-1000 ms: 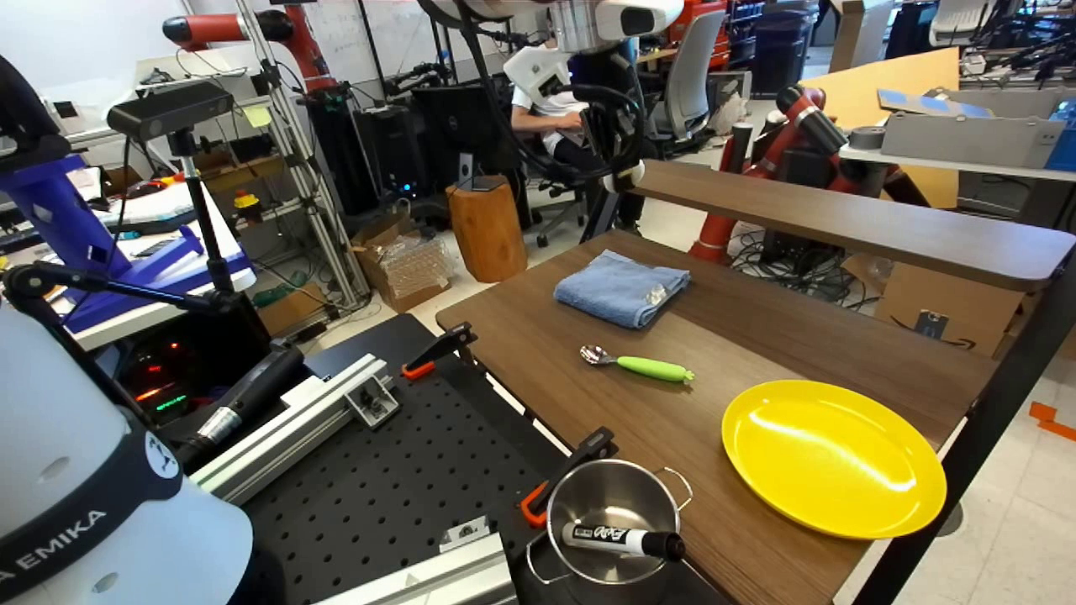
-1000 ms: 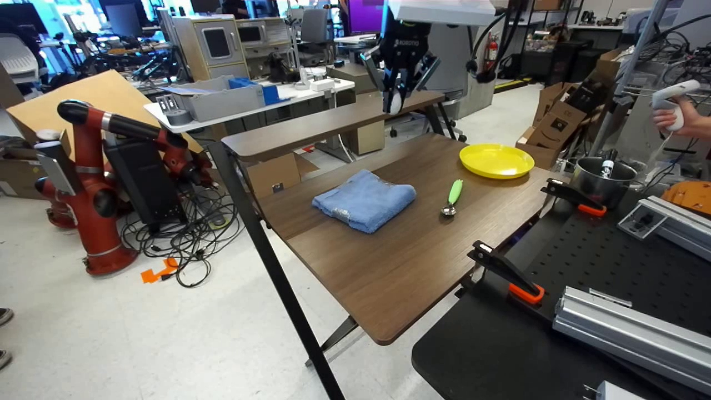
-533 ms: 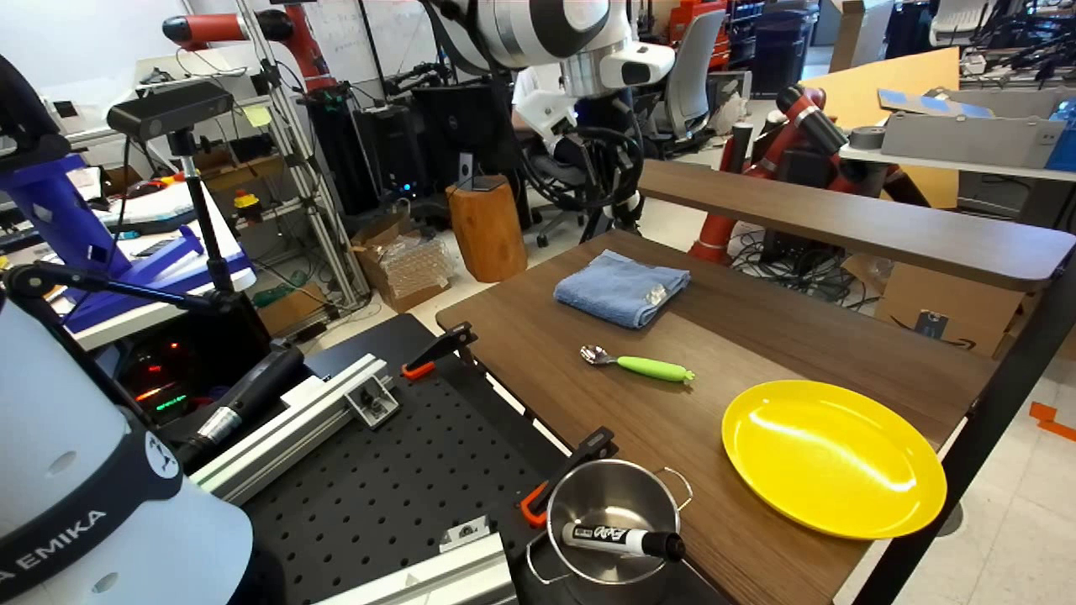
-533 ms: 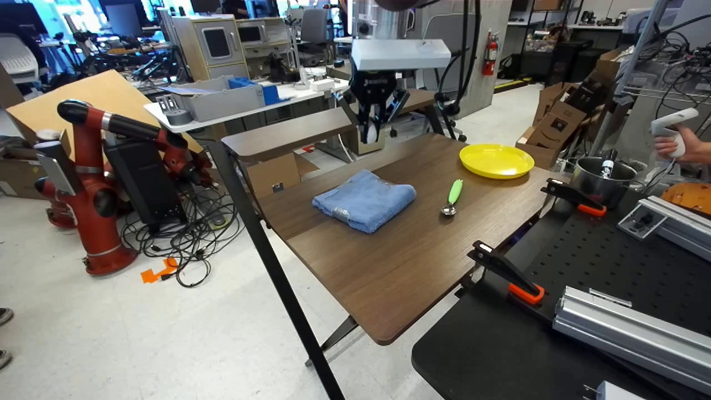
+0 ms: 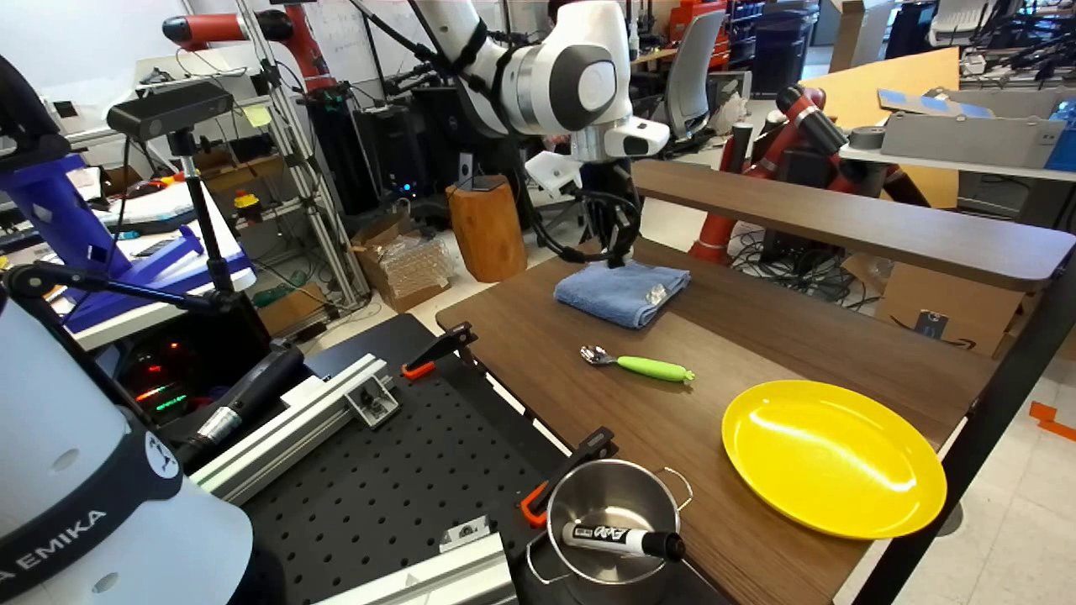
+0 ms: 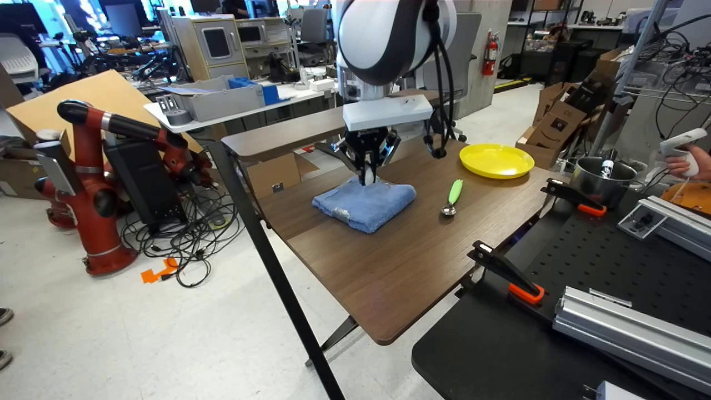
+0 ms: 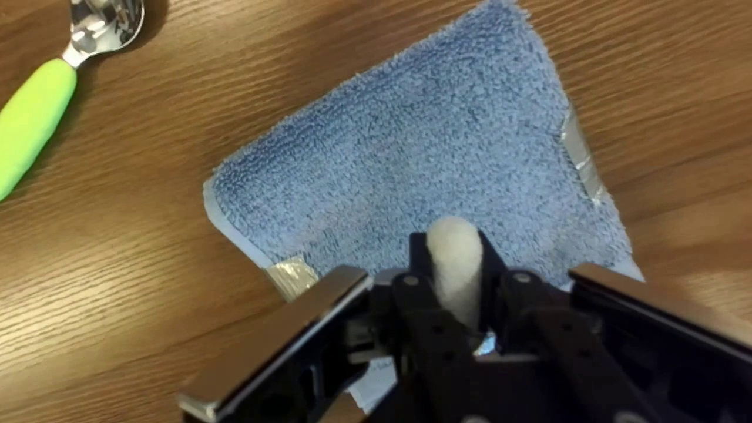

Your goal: Move the plush toy from the plate to the towel

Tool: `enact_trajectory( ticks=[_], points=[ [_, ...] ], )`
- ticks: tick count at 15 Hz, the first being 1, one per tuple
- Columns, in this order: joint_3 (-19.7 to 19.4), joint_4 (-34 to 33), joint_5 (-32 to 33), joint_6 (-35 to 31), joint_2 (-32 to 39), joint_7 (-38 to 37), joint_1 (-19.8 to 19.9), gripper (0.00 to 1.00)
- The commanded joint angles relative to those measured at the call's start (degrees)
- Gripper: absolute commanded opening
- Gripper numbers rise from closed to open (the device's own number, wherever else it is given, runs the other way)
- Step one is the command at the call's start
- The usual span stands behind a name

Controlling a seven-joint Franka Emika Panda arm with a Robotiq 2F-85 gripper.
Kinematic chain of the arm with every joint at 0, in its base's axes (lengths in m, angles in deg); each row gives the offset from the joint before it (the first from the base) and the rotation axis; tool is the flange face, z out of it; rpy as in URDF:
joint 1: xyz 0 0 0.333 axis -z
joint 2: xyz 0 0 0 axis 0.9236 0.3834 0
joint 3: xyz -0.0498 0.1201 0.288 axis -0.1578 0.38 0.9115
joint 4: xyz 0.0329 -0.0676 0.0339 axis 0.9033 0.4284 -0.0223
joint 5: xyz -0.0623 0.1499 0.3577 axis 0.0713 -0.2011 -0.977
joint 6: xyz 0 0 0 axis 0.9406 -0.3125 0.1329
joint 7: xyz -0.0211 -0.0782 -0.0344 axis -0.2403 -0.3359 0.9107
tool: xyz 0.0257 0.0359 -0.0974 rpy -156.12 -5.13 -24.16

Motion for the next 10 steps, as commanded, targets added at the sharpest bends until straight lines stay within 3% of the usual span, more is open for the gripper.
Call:
enact_trajectory(
  ticks=[1,4,5,7,10],
  points=[
    [-1.3,-4.8,-1.3,3.5,3.9,0.4,-1.0,0.05],
    [-1.5,-7.4,-1.4,5.3,5.7,0.6,-0.9,0.05],
    [-1.7,-7.9,-1.3,5.6,6.0,0.4,-1.0,0.44],
    [-1.7,-9.1,-1.2,6.9,6.5,0.6,-0.8,0.52],
    [-1.5,-10.0,-1.3,8.3,6.7,0.9,-0.5,0.73]
  ],
)
